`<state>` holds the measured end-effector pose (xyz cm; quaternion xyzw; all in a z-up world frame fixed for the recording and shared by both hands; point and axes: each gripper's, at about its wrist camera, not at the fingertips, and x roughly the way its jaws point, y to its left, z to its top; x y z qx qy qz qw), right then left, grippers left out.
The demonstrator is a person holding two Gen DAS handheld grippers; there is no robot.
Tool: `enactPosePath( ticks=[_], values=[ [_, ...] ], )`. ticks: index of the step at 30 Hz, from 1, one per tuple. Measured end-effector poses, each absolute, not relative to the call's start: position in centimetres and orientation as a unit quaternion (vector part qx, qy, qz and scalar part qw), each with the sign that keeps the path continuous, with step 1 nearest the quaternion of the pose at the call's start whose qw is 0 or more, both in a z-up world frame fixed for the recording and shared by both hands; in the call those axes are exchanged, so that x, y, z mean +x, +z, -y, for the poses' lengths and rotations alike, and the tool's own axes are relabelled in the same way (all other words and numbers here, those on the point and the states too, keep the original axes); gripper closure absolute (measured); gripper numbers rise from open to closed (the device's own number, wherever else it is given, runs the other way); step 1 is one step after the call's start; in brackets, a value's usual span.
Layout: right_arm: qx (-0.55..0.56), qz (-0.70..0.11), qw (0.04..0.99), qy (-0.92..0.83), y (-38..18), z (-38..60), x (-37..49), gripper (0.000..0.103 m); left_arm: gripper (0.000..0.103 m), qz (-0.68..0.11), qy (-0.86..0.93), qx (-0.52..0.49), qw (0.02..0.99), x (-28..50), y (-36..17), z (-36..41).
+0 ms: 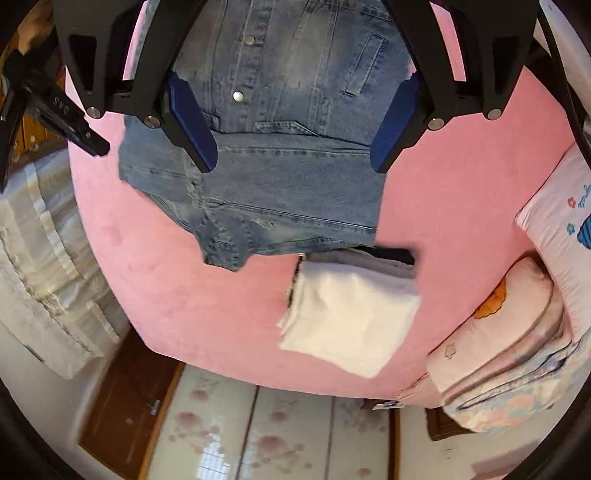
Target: Fold large clothes
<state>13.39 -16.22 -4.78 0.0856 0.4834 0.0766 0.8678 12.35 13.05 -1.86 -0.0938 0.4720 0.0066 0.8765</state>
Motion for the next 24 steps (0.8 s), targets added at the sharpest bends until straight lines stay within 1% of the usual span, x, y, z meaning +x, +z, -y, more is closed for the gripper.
enactPosePath(
  ticks=[4,10,17,24],
  values=[
    [0.094,-0.474,0.873,0.07,-4.0,16.8,11.9,0.081,0.019,-0.453,-0.011,-0.099,0.886,10.7,-0.9,-12.7],
    [0.103,-0.465,0.878,0.056,-3.7,17.3,8.6,0.081,0.019,-0.462,-0.024,-0.097,0.881,8.7,-1.4,-12.2],
    [0.114,-0.47,0.875,0.025,-5.1,17.3,2.7,0.081,0.019,-0.482,-0.009,-0.075,0.873,5.0,-3.8,-13.0],
    [0.116,-0.484,0.867,-0.009,-8.9,18.0,-4.0,0.081,0.019,-0.511,0.012,-0.069,0.857,1.2,-8.1,-14.9]
  ],
)
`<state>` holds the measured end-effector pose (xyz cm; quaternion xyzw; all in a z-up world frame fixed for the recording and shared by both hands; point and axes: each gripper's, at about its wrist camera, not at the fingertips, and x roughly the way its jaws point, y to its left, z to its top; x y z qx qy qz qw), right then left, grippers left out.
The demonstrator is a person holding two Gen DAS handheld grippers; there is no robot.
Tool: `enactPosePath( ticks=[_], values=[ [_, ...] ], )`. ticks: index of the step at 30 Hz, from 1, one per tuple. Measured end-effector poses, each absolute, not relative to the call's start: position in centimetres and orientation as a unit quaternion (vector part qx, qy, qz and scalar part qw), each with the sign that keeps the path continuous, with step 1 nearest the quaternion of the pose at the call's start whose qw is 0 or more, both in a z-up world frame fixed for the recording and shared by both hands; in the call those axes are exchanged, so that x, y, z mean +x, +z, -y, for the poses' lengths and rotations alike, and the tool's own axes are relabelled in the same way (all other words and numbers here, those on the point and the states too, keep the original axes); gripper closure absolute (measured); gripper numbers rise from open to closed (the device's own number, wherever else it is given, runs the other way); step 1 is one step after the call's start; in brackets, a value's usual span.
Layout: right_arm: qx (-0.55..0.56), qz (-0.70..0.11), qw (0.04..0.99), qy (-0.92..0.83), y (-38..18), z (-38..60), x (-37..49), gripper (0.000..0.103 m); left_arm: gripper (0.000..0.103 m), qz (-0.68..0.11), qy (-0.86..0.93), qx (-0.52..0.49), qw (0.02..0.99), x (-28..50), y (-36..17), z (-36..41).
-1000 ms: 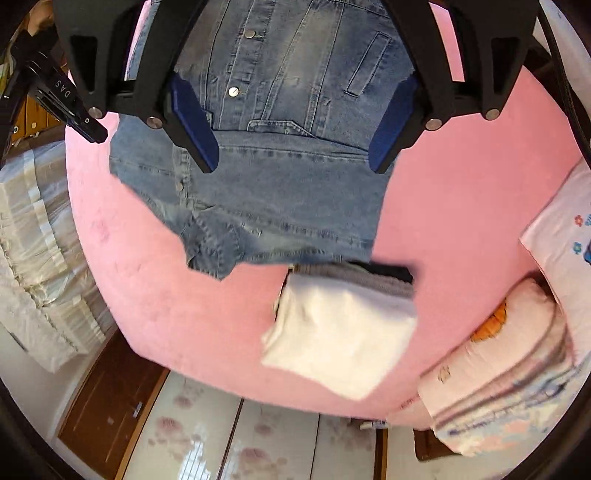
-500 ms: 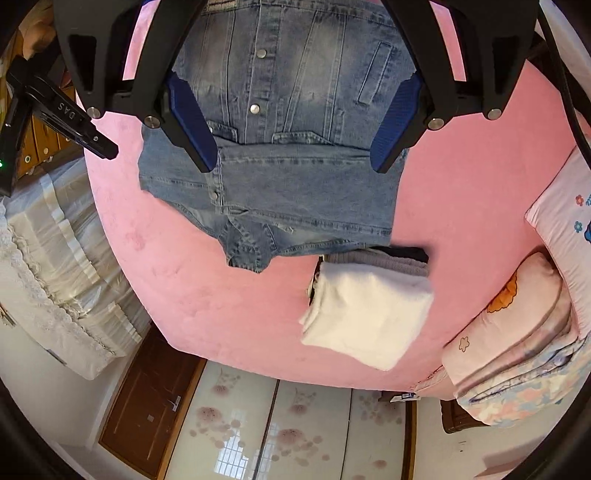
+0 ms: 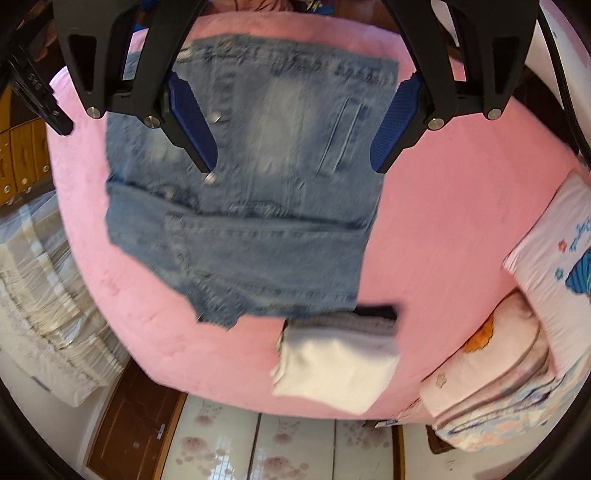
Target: Fold large clothes
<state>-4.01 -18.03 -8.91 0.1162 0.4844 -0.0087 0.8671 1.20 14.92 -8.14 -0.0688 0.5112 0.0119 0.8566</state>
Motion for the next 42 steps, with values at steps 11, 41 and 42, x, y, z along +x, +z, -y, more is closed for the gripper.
enactPosePath(
  ticks=[11,41,42],
  values=[
    [0.13,-0.511,0.848,-0.047,-15.0,21.3,-10.8,0.061,0.019,-0.56,0.008,-0.033,0.828,-3.3,-17.5,-19.5],
    [0.232,-0.568,0.786,-0.077,-28.1,29.6,-11.0,0.058,0.006,-0.631,-0.026,-0.154,0.76,-3.5,-34.1,-26.1],
    [0.236,-0.568,0.785,-0.073,-27.9,29.6,-11.0,0.062,0.006,-0.631,-0.026,-0.155,0.76,-3.5,-34.1,-26.1]
  ],
)
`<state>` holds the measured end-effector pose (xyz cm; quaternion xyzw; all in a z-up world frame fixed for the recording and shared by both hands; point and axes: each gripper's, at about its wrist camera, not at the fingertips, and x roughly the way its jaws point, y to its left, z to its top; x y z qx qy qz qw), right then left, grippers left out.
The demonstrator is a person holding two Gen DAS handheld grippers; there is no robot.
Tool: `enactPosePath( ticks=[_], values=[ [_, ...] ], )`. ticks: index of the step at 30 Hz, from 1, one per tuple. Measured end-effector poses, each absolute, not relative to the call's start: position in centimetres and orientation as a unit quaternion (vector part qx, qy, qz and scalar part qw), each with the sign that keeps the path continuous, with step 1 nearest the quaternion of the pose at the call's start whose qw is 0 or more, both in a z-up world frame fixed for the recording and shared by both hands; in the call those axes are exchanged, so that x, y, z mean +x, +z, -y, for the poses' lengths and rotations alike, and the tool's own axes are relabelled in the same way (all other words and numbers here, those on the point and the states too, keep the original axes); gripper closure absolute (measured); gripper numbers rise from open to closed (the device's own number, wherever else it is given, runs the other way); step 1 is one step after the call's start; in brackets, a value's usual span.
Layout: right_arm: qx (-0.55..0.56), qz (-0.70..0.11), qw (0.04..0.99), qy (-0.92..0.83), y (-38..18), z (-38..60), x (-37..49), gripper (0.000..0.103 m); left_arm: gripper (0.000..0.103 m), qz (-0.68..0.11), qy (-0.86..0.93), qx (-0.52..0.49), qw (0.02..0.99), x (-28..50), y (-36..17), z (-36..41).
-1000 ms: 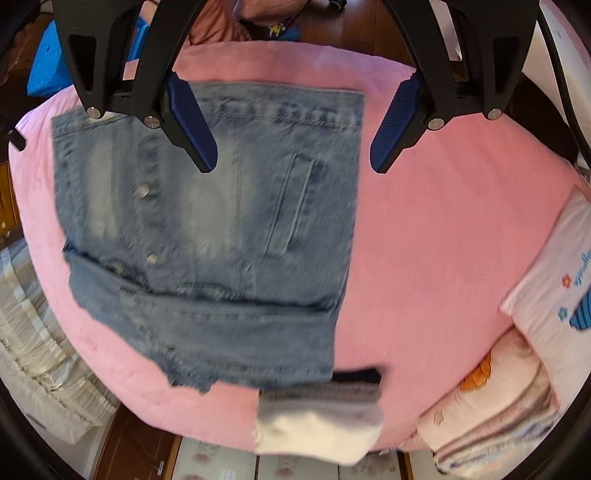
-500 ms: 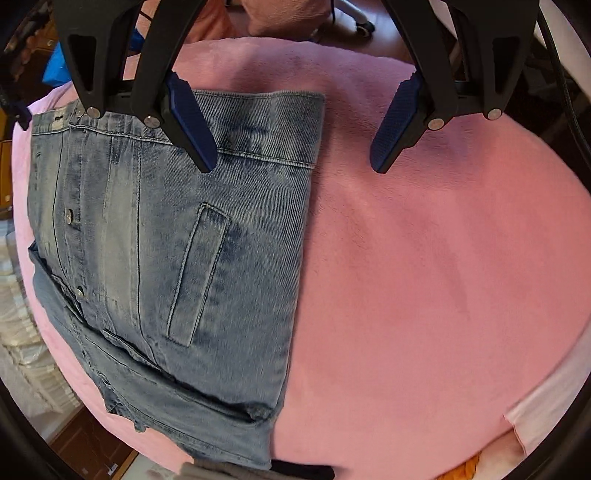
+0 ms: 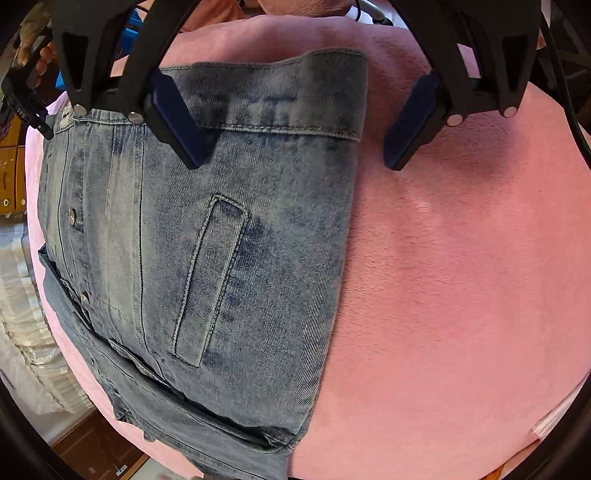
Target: Fold large clothes
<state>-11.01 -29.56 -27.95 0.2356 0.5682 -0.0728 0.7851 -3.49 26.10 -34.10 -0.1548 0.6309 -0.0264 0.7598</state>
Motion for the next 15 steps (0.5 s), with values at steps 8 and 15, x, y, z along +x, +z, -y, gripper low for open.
enactPosePath(
  ticks=[8,15],
  values=[
    [0.217,-0.585,0.778,-0.078,-28.0,29.3,-10.8,0.065,0.032,-0.628,-0.047,-0.126,0.766,-3.4,-33.8,-24.9],
    [0.187,-0.607,0.766,-0.096,-28.4,28.1,-9.6,0.074,0.09,-0.66,-0.015,-0.036,0.75,-1.8,-32.7,-20.5]
  ],
)
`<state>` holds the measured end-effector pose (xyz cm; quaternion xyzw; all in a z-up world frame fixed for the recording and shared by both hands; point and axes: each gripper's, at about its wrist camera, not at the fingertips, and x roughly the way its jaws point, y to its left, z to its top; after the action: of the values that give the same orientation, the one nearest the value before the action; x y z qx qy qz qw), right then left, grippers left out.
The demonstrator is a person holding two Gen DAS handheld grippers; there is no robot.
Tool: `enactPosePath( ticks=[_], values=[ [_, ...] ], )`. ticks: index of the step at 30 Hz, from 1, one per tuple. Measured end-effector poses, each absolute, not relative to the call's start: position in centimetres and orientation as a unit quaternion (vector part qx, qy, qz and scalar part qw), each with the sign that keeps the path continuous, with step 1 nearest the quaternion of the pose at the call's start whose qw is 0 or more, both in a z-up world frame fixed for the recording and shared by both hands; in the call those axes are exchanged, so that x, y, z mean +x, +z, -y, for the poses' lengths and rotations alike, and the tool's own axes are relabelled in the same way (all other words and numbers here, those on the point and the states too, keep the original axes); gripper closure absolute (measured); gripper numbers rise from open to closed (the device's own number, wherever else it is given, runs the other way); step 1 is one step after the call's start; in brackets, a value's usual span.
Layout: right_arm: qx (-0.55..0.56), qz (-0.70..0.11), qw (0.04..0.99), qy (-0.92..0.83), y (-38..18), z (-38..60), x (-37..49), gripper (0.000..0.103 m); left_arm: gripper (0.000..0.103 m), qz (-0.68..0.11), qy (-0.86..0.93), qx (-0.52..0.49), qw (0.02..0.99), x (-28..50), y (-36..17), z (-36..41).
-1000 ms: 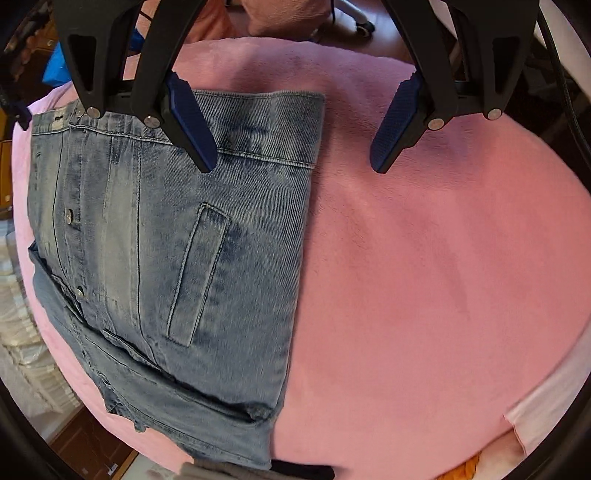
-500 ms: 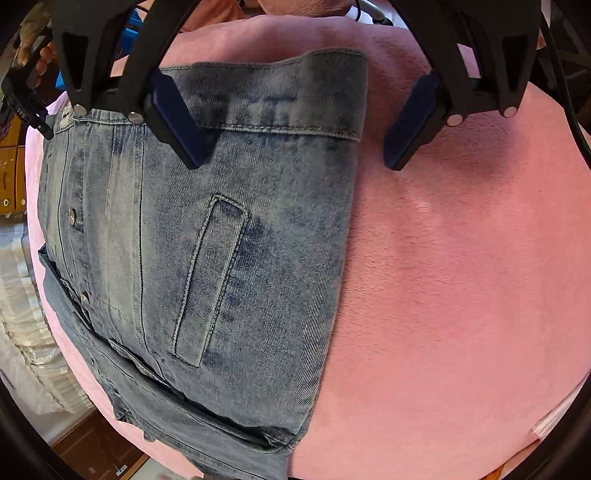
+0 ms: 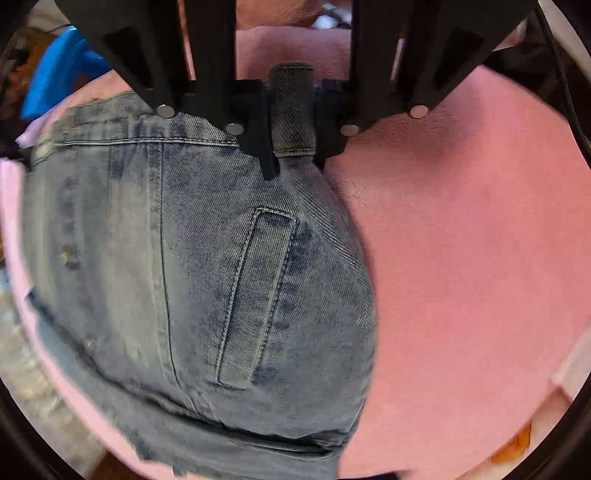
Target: Fold large clothes
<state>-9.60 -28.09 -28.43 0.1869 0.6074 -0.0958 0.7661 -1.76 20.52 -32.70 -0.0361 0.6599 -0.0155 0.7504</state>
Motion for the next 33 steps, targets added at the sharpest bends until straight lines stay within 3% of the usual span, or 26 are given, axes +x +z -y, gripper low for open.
enactPosePath(
  ticks=[2,5,17,21,26,29,33],
  values=[
    [0.157,-0.62,0.763,-0.095,-27.7,27.2,-9.0,0.084,0.091,-0.671,0.003,-0.023,0.741,-1.1,-32.1,-19.7],
    [0.136,-0.623,0.765,-0.09,-24.9,26.4,-8.3,0.089,0.091,-0.679,0.018,-0.039,0.733,-0.2,-30.3,-19.6],
    [0.189,-0.54,0.82,-0.018,-10.4,26.5,-0.2,0.09,0.092,-0.594,0.005,-0.241,0.767,7.8,-16.2,-22.5],
    [0.237,-0.519,0.821,-0.019,-8.7,28.7,6.5,0.09,0.092,-0.558,0.024,-0.294,0.776,14.2,-13.9,-23.7],
    [0.274,-0.509,0.815,-0.027,-9.9,31.4,15.6,0.09,0.09,-0.539,0.066,-0.281,0.792,23.3,-14.6,-24.0],
    [0.271,-0.516,0.811,-0.038,-12.3,32.1,20.6,0.085,0.08,-0.545,0.078,-0.259,0.793,28.2,-16.3,-23.8],
    [0.234,-0.533,0.81,-0.072,-15.9,32.9,25.1,0.059,0.035,-0.568,0.092,-0.225,0.786,32.0,-19.2,-23.4]
  ],
)
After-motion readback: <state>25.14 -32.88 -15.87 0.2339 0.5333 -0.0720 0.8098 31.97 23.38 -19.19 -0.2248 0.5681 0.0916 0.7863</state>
